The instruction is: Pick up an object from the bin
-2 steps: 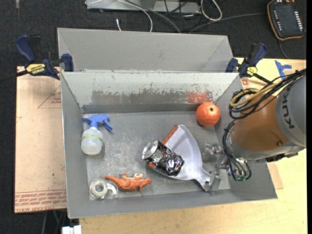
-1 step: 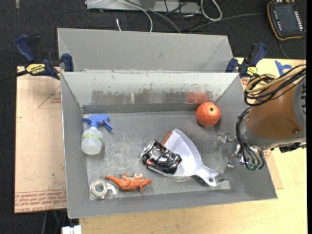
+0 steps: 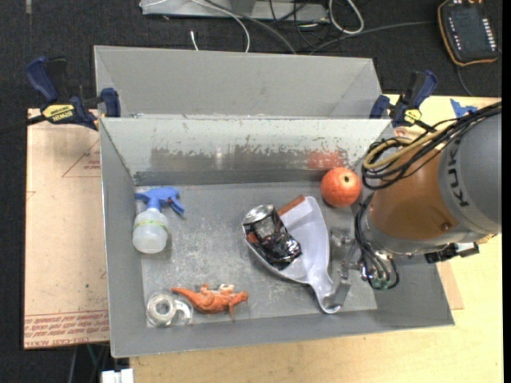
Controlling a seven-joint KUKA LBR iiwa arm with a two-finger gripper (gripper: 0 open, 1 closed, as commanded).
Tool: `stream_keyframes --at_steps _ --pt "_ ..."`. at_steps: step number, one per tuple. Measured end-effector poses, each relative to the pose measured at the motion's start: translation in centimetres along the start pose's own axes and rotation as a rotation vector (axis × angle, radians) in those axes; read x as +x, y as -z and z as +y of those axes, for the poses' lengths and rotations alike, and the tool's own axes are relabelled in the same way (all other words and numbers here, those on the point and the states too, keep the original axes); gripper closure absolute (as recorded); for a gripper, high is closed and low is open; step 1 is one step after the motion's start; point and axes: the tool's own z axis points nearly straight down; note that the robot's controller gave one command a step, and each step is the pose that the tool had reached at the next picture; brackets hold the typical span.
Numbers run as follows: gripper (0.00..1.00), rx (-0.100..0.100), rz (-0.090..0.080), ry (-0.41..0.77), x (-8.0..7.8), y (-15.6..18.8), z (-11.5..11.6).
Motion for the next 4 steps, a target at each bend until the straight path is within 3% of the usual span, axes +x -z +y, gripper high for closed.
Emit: stream_keyframes --at_steps 1,2,3,4 --pt "0.0 0.002 -0.019 -0.052 1.19 0.03 -1.06" --pt "0.0 0.003 -0.022 -0.059 1.38 0.03 -1.24" --pt "1.0 -0.002 -0.021 -0.366 2.08 1.01 -0.6" --pt "1.0 -0.002 -0.021 -0.366 2.08 1.0 -0.59"
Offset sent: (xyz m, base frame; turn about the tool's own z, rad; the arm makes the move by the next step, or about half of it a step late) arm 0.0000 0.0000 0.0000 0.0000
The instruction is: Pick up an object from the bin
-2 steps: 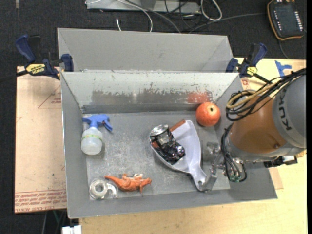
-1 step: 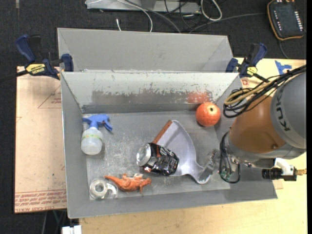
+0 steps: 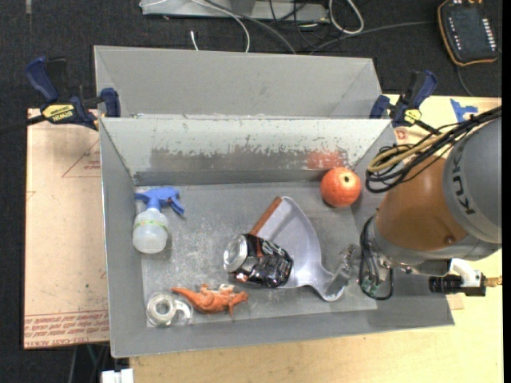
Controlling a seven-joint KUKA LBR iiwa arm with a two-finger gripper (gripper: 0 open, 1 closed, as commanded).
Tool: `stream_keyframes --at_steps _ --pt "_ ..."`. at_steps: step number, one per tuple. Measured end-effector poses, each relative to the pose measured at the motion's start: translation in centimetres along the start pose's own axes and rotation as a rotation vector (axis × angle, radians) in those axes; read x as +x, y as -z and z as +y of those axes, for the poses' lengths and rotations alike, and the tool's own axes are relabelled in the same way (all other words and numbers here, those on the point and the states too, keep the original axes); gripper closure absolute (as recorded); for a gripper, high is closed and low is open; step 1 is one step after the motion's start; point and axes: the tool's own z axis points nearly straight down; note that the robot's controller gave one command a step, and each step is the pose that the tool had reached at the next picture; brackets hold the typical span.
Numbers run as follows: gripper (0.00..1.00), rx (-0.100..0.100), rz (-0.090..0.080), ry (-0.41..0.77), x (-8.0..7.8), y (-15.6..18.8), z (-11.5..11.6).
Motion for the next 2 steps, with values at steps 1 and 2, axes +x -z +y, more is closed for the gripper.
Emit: stream_keyframes --at_steps 1,2 --pt "0.0 -0.001 -0.001 0.07 -1.65 -0.97 0.75" --pt "0.0 -0.001 -0.001 0.071 -1.64 -0.97 0.76"
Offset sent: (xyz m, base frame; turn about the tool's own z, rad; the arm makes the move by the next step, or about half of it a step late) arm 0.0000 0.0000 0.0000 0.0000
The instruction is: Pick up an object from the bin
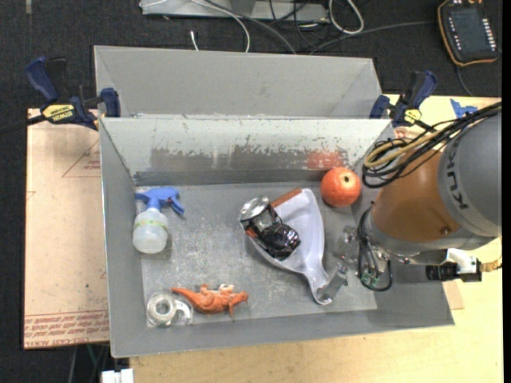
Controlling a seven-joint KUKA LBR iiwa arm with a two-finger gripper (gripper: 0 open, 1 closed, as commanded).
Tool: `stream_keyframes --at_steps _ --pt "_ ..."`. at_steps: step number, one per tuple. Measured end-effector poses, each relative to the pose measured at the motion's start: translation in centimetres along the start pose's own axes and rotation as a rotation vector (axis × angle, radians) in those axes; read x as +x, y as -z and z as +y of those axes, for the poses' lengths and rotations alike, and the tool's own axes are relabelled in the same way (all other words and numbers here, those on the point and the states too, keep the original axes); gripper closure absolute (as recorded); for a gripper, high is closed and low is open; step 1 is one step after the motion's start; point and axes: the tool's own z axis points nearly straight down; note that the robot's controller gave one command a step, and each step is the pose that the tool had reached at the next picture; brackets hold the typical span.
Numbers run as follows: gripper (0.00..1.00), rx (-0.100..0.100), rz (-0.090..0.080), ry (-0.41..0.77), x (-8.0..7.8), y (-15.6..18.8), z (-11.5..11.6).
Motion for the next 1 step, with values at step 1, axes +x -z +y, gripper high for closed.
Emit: stream_keyframes --at_steps 1 --pt "0.0 0.0 0.0 0.005 -0.16 -0.01 0.38"
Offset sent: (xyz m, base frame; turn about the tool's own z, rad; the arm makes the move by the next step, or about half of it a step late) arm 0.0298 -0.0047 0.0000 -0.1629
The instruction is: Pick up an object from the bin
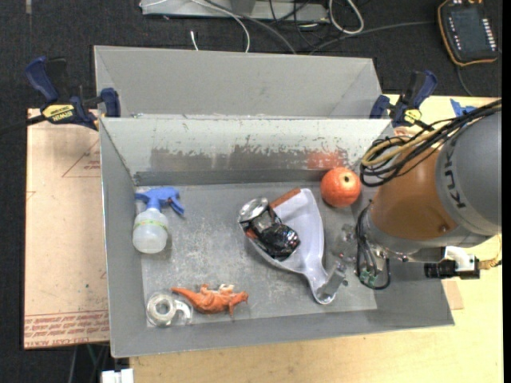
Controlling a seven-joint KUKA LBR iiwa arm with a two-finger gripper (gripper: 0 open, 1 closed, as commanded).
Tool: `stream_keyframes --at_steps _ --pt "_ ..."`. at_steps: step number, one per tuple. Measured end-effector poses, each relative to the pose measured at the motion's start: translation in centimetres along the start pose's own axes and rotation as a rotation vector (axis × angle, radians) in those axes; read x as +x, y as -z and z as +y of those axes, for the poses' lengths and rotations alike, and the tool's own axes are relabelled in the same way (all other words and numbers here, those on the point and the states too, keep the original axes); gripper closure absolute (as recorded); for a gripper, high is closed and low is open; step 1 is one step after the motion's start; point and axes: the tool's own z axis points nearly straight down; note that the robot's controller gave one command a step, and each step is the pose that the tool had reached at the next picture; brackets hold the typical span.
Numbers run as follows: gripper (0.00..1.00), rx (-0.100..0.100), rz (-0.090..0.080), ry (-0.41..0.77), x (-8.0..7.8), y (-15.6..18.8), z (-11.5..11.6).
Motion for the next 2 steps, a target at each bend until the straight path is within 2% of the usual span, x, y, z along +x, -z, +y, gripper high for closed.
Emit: stream_keyframes --at_steps 1,2 --pt "0.0 0.0 0.001 0.05 -0.9 0.0 0.5" --pt "1.0 -0.002 0.002 0.485 3.0 0.1 1.2"
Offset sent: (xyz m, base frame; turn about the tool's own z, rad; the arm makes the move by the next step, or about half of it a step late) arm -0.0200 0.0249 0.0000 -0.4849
